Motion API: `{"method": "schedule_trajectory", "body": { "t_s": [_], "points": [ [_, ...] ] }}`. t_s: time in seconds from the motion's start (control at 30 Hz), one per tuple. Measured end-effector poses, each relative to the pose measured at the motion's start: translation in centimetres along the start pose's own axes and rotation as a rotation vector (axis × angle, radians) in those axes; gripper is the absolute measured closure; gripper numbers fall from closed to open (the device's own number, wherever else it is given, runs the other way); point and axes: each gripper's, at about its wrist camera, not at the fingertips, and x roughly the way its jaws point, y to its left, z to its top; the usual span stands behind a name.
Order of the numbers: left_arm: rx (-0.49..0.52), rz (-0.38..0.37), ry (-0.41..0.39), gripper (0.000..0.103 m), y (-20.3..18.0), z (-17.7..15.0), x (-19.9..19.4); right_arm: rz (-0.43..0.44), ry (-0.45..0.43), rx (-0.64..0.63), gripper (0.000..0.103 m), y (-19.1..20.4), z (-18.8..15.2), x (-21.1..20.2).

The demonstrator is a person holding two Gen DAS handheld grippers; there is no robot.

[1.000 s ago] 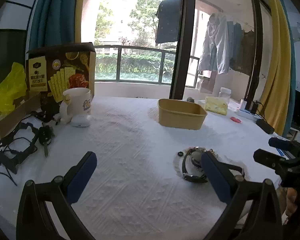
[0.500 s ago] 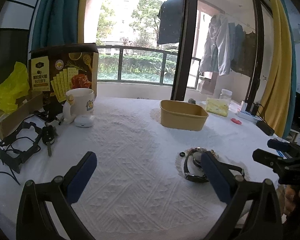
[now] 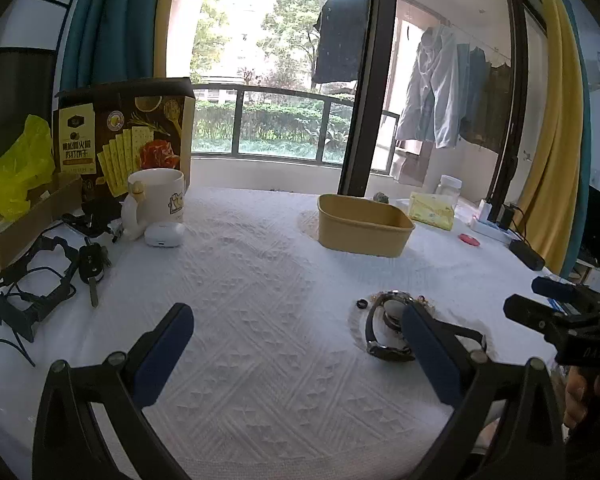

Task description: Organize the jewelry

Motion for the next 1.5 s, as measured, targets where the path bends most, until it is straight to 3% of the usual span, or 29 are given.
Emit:
{"method": "schedule_trajectory", "body": {
  "t_s": [0.5, 0.57, 0.63, 0.7, 0.83, 1.27, 1.5],
  "points": [
    [-0.007, 0.011, 0.018, 0.0, 0.2, -0.1, 0.6, 0.022, 0.015, -0.017, 0.004, -0.1, -0.2, 0.6],
    [-0.007, 0.012, 0.028, 0.0, 0.3, -0.2, 0.8, 0.042, 0.035, -0.044, 0.017, 0.3, -0.5, 1.1],
    [-0.008, 0.015, 0.045, 0.0, 0.2, -0.4, 1.2, 0.052, 0.064, -0.063, 0.045, 0.6, -1.0, 1.9],
    [-0.007, 0.019, 0.062, 0.0, 0.1, -0.6, 1.7, 0.05, 0.092, -0.074, 0.064, 0.7, -1.5, 2.6],
    [-0.001, 0.03, 0.105, 0.0, -0.3, -0.7, 2.8, 0.098, 0.112, -0.091, 0.081, 0.6, -2.0, 3.3],
    [0.02, 0.041, 0.183, 0.0, -2.2, -0.5, 5.2, 0.328, 0.207, -0.186, 0.081, 1.7, -2.7, 3.9],
    [0.037, 0.061, 0.207, 0.0, -2.7, 0.0, 5.7, 0.404, 0.274, -0.199, 0.077, 2.5, -3.9, 5.5]
  ]
}}
